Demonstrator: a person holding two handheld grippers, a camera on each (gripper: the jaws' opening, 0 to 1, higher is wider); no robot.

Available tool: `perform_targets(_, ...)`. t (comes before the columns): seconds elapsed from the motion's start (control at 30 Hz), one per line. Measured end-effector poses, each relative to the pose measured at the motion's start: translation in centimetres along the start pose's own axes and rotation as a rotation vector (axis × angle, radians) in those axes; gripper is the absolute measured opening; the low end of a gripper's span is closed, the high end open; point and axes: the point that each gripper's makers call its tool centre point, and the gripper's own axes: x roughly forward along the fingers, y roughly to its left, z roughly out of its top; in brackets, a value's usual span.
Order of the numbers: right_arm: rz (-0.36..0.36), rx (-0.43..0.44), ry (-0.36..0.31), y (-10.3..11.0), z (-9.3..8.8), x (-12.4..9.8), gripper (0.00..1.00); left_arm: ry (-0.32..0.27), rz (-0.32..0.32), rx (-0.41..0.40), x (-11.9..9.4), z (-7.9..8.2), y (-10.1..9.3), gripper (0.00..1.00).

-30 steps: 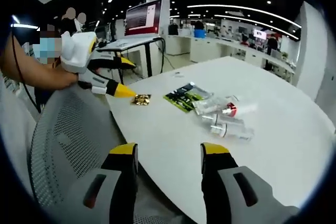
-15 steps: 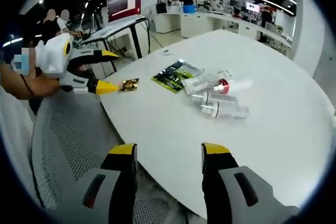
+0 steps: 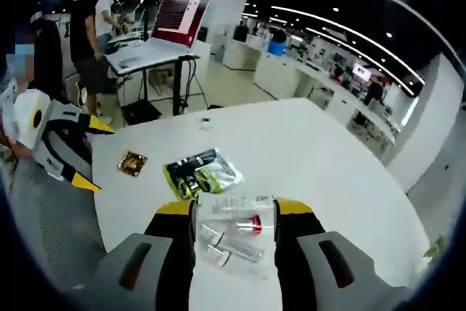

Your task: Arrange the skincare products in the storage area until every visible bottle or jar stands upright without overlapping.

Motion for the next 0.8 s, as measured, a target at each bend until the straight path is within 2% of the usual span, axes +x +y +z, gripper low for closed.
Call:
perform_targets(0.13,0.097,-0.073,0.098,-1.2,0.1,3.1,0.38,0.028,-0.015,0.011,0.3,-0.6,-0.4,0.58)
perform_targets(0.23,0.169,-0.186,0.188,-1.7,-0.7,5.4,0.38,0.017,-0.010,0.015,0.3,-0.4,-0.4,0.58)
perform_targets(0.37,0.277,-0.358,0.282,-1.3,-1.7,7.8,0.39,0.030,0.009,0.009,0.3,-0.7,-0.1,0.57)
perform_targets(0.47,0.379,-0.452,0.328,0.3,-2.6,9.4,0.42,0.049,-0.007,0.020,0.5,-1.1,-0.5,0.57)
perform_targets(0.6,0.470,-0.691,0.421,1.6,-4.8,11.3,0.42,0.057,0.006,0.015,0.5,-1.3,-0.2,0.57)
perform_targets(0.73,0.539,-0.787,0.474,3.1,-6.1,12.3,0.42,0.064,0.011,0.013,0.5,-1.4,0.0,0.50)
perform_targets(0.8,0.564,-0.838,0.501,3.5,-6.8,12.9,0.41,0.057,0.011,0.015,0.4,-1.2,0.0,0.50)
